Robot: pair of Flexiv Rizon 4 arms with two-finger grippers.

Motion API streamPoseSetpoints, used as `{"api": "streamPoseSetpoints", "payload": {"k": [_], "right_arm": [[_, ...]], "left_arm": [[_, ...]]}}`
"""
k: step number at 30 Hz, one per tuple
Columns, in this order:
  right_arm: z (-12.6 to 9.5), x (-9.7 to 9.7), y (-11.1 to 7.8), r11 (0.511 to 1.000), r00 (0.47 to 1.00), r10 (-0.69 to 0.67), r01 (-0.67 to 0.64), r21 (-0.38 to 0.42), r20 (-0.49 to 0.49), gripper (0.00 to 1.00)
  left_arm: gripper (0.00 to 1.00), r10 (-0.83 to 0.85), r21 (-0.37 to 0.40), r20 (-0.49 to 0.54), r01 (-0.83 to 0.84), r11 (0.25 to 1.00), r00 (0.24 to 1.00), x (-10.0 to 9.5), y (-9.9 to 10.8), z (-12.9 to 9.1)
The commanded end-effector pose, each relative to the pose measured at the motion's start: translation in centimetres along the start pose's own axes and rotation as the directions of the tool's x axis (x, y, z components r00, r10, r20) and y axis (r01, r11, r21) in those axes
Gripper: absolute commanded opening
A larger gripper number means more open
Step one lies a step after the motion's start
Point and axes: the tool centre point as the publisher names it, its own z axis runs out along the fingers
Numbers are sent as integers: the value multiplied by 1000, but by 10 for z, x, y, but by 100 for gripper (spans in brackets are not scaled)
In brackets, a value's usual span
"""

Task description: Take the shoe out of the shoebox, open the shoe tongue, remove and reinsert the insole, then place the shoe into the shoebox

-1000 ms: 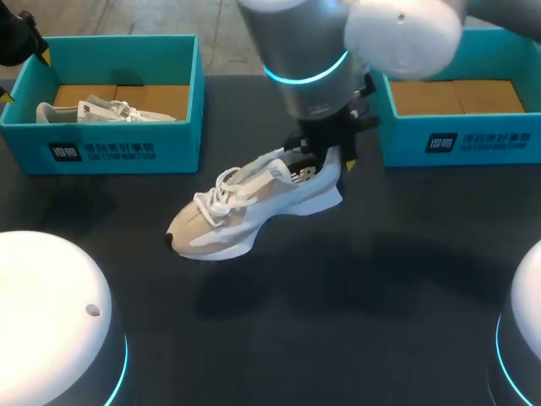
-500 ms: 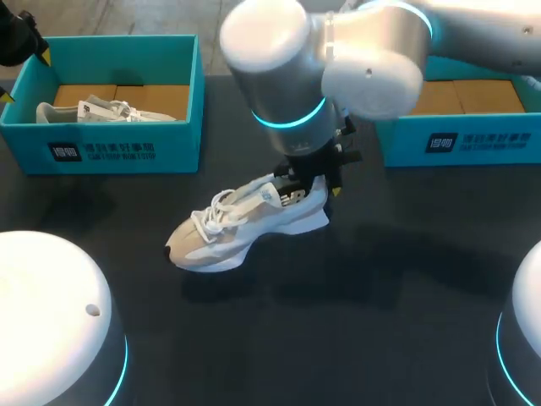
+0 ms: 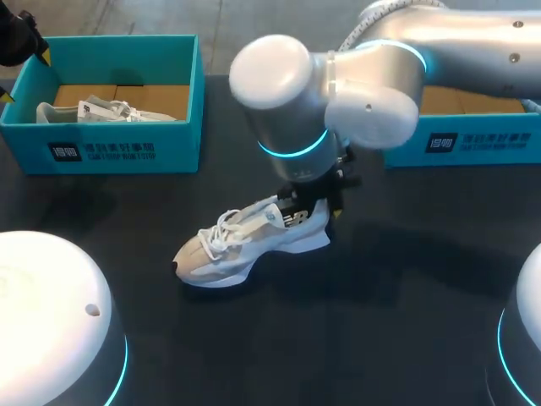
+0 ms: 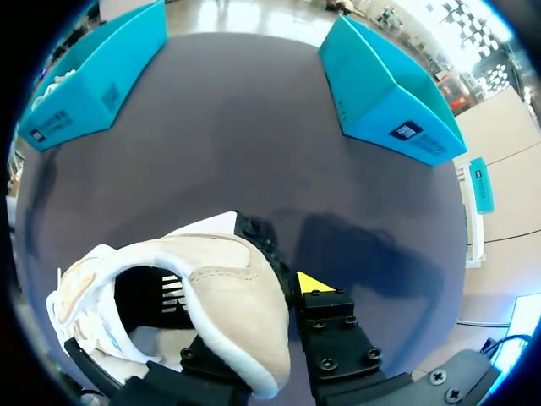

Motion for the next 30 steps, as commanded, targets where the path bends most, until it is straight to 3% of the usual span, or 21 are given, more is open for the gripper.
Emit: {"api": "streamPoseSetpoints", "payload": {"k": [1, 15, 18, 19, 21, 22, 23, 24, 30], "right_arm": [[13, 3, -2, 1000, 1000, 5, -5, -4, -9, 0], [36, 1, -6, 1000, 1000, 26, -26, -1, -18, 0], [40, 1, -8, 1000, 999, 26, -26, 8, -19, 8], [41, 2, -8, 1000, 1000, 24, -24, 10, -19, 16], [41, 2, -9, 1000, 1000, 23, -23, 14, -19, 44], [41, 2, -9, 1000, 1000, 24, -24, 15, -19, 73], [39, 1, -10, 999, 999, 28, -27, 16, -21, 96], [37, 1, -10, 999, 999, 29, -29, 15, -21, 100], [21, -3, -10, 999, 999, 30, -30, 12, -24, 100]], "left_arm": [[100, 1, -4, 0, -1, 1000, 1000, 1, -1, 0], [100, 1, -4, 0, -1, 1000, 1000, 1, -1, 0], [100, 1, -4, 0, -1, 1000, 1000, 1, -1, 0], [100, 1, -4, 0, -1, 1000, 1000, 1, -1, 0], [100, 1, -4, 0, -1, 1000, 1000, 1, -1, 0], [100, 1, -4, 0, -1, 1000, 1000, 1, -1, 0], [100, 1, -4, 0, -1, 1000, 1000, 1, -1, 0], [100, 1, -4, 0, -1, 1000, 1000, 1, -1, 0], [100, 1, -4, 0, -1, 1000, 1000, 1, -1, 0]]}}
